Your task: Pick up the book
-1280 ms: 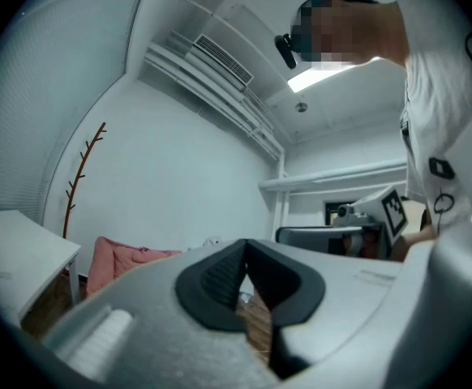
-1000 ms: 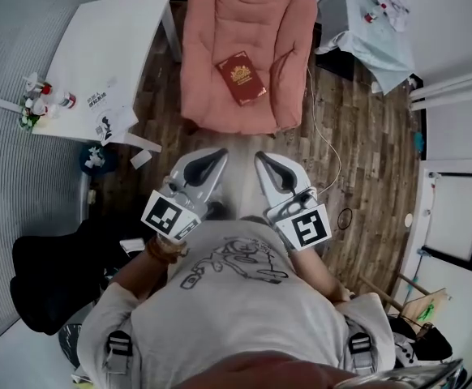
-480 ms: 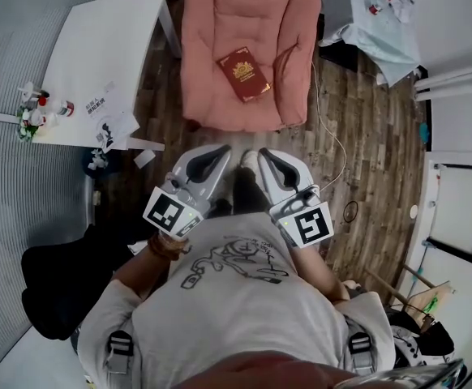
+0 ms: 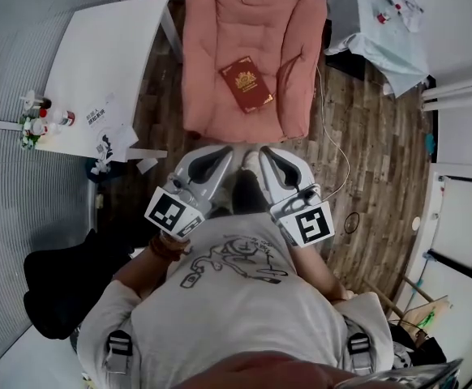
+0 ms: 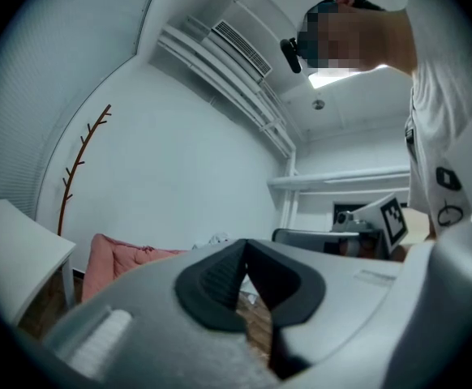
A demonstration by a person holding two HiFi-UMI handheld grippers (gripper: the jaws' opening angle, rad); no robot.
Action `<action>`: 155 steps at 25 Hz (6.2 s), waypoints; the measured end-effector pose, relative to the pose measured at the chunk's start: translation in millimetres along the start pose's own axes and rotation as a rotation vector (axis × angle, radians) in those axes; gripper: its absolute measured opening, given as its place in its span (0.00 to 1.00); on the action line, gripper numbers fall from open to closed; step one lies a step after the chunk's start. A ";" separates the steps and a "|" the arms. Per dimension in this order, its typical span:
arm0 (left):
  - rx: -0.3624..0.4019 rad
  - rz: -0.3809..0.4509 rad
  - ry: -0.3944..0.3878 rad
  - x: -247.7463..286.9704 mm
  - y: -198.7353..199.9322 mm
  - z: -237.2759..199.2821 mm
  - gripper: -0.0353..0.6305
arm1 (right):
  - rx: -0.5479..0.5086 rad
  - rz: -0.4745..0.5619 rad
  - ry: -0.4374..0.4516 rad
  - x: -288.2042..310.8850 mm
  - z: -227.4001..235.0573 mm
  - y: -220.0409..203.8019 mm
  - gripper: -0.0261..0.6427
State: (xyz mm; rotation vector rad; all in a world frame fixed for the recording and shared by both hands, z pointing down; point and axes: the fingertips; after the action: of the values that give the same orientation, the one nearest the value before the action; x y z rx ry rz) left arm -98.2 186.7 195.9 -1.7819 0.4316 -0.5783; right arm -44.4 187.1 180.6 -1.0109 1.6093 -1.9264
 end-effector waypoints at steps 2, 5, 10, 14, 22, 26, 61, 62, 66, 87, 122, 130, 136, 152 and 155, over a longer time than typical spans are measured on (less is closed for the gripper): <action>-0.002 -0.007 0.004 19.9 3.3 -7.7 0.06 | 0.012 0.001 0.003 6.0 20.5 -0.1 0.05; -0.004 -0.018 0.008 56.0 8.8 -22.4 0.06 | 0.025 -0.002 0.007 17.3 57.1 -0.6 0.05; 0.002 -0.036 0.023 116.9 22.1 -48.1 0.06 | 0.036 -0.010 0.018 35.4 121.9 3.3 0.05; 0.004 -0.043 0.051 163.3 33.1 -64.3 0.06 | 0.040 -0.019 0.039 46.2 173.1 6.1 0.05; -0.003 -0.057 0.095 225.4 41.5 -83.1 0.06 | 0.025 -0.016 0.083 61.7 238.5 11.1 0.05; -0.007 -0.063 0.097 239.4 42.0 -86.5 0.06 | 0.028 -0.019 0.093 65.9 253.3 9.3 0.05; -0.087 -0.211 -0.011 312.3 -139.1 -273.6 0.16 | 0.057 -0.253 0.123 254.9 322.0 -161.0 0.10; -0.093 -0.217 -0.009 315.6 -151.5 -280.3 0.16 | 0.060 -0.269 0.126 261.0 324.5 -174.4 0.11; -0.140 -0.244 -0.001 325.3 -202.0 -301.9 0.17 | 0.074 -0.318 0.126 281.6 336.8 -223.9 0.13; -0.335 -0.383 0.055 359.8 -477.2 -418.7 0.34 | 0.038 -0.543 0.172 397.6 378.7 -486.4 0.32; -0.720 -0.535 0.050 415.1 -645.3 -487.0 0.81 | 0.196 -0.857 0.297 491.6 421.6 -684.5 0.80; -0.709 -0.552 0.033 424.8 -651.3 -487.6 0.81 | 0.227 -0.888 0.336 506.5 418.6 -703.7 0.79; -0.695 -0.551 0.014 424.5 -648.9 -483.2 0.81 | 0.278 -0.859 0.358 507.7 411.9 -697.9 0.71; -0.589 -0.440 0.096 415.6 -554.1 -477.3 0.76 | 0.304 -0.730 0.331 469.8 401.3 -612.4 0.58; -0.492 -0.419 0.103 417.3 -513.9 -480.2 0.73 | 0.307 -0.703 0.322 458.8 394.7 -589.2 0.56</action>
State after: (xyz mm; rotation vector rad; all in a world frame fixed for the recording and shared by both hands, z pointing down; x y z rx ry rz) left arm -42.5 -280.0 865.2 -2.3469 0.2830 -0.9175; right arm 33.4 -264.6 890.1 -1.2905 1.1125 -2.8190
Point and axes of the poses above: the fingertips, and each gripper's own axes: x forward along the fingers, z to its right, y out of its top, and after that the axes turned 13 degrees about -z, right-handed
